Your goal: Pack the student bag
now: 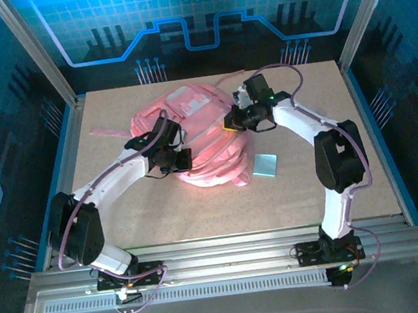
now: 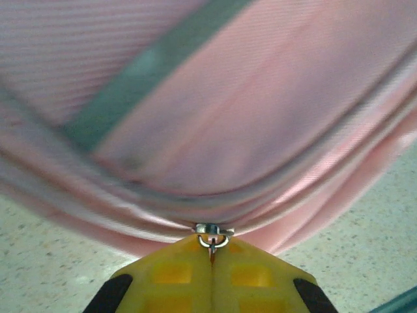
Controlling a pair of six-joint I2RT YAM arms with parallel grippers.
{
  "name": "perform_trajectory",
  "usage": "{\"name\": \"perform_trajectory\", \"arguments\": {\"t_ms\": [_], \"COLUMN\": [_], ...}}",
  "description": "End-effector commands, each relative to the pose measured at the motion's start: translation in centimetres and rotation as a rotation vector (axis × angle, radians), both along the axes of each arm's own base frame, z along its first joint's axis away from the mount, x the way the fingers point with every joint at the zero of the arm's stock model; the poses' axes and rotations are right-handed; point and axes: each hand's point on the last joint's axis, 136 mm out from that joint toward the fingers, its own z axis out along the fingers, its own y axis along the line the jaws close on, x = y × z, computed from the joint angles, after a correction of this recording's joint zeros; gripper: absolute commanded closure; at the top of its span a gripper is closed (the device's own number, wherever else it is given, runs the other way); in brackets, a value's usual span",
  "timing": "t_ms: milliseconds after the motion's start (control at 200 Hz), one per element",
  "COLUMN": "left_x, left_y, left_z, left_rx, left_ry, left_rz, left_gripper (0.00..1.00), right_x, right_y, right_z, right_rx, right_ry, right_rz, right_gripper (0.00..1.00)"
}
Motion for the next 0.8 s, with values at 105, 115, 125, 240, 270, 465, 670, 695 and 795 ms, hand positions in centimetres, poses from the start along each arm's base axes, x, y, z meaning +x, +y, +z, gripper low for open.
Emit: {"name": "perform_trajectory", "arguments": {"t_ms": [105,115,125,240,270,465,670,695,795], "left_x": [-2.6,-2.4,-2.3,0.6,1.4,5.0,7.0,6.9,6.1], "left_y": [5.4,5.7,6.0,12.3,14.3,17.8,15.7,15.5,14.7], "left_z": [-2.0,-2.0,-2.1,-2.6,-2.7,-3.0,-1.6,-1.5,-1.4], "left_rx": [0.157,0.172,0.191,0.459,0.51,0.434,0.346,0.332,0.28], "left_ry": [0.117,0.109,0.103,0.001,-0.026,-0.114,-0.131,-0.132,-0.133], "left_rz": [0.07,0.074,0.077,0.239,0.306,0.477,0.393,0.39,0.393], "left_gripper": [1.0,1.0,1.0,1.0,1.0,0.99,0.77,0.71,0.39], "right_x": [5.4,5.5,5.5,5.0,4.6,4.0,5.2,5.3,5.5], "right_y": [-2.0,-1.9,-1.7,-0.1,0.3,0.0,1.1,1.2,2.1], "right_z": [2.2,2.2,2.2,2.3,2.3,2.6,3.1,3.1,3.5], "right_rx": [-0.056,-0.056,-0.055,-0.1,-0.105,-0.181,-0.17,-0.162,-0.117], "right_ry": [-0.171,-0.173,-0.172,-0.194,-0.203,-0.258,-0.285,-0.283,-0.262], "right_rz": [-0.02,-0.014,-0.005,0.101,0.125,0.186,0.245,0.25,0.264], "right_gripper": [1.0,1.0,1.0,1.0,1.0,1.0,1.0,1.0,1.0]}}
